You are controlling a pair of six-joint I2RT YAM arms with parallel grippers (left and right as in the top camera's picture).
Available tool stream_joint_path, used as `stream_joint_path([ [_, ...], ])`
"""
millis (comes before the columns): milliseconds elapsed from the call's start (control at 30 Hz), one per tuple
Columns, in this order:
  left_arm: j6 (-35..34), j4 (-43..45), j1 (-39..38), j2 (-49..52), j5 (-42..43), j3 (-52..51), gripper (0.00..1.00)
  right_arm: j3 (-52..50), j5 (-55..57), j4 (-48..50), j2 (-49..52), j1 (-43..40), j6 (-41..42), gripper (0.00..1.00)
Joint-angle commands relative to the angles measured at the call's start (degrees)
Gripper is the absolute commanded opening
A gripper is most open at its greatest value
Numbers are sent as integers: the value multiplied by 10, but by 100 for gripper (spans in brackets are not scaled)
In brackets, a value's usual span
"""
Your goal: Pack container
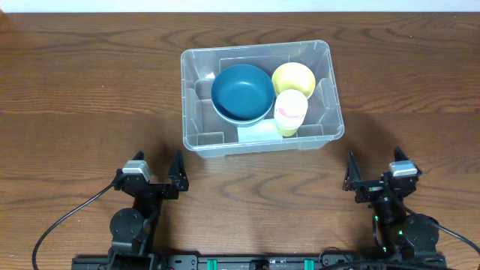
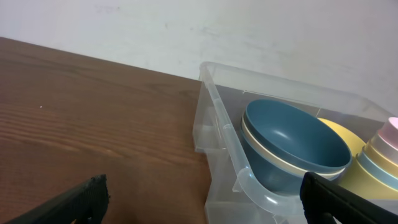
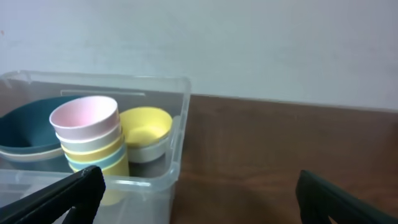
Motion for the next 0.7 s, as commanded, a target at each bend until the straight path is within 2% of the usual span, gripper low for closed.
stream_joint_path([
  [0,12,-23,3,-3,-2,-8,98,-25,-39,38,-6,-6,-55,99],
  [233,12,-23,3,-3,-2,-8,98,-88,-37,108,-6,-6,-65,99],
  [667,12,-23,3,-3,-2,-8,98,-102,24,86,-6,-9,-86,99],
])
